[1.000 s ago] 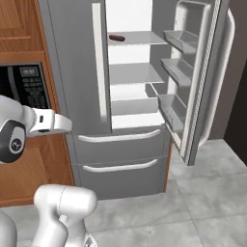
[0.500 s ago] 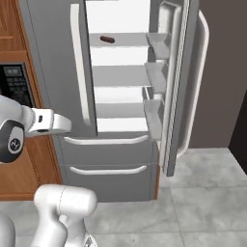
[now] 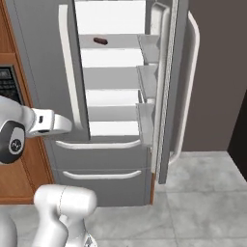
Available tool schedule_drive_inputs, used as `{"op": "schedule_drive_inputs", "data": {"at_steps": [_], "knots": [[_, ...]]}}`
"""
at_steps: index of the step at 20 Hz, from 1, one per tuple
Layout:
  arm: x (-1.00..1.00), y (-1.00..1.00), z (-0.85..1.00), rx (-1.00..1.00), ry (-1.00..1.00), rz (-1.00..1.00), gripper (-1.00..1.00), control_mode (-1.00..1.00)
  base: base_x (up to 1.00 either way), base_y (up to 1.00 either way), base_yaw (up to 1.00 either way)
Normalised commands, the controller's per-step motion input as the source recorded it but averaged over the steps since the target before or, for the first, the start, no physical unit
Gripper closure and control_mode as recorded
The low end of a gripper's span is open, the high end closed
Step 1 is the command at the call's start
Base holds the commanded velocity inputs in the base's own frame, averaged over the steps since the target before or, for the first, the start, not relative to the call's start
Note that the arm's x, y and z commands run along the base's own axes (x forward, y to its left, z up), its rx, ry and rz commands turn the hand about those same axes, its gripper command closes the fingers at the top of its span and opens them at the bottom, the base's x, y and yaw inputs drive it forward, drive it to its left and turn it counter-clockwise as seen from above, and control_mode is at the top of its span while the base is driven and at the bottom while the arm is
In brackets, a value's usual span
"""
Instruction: Retrieve the sausage and cheese from the fridge and place them on the cutting board on the counter.
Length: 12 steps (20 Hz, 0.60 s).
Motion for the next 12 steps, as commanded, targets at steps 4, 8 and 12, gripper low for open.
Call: {"op": "schedule_drive_inputs", "data": {"at_steps": [4,8,12], "knots": [[0.0,0.0,0.0,0.0,0.0,0.0,-1.0,1.0,0.8,0.02,0.25],[0.0,0.0,0.0,0.0,0.0,0.0,-1.0,1.0,0.65,-0.29,0.23],[0.0,0.0,0.0,0.0,0.0,0.0,-1.0,1.0,0.54,-0.33,0.23]]}}
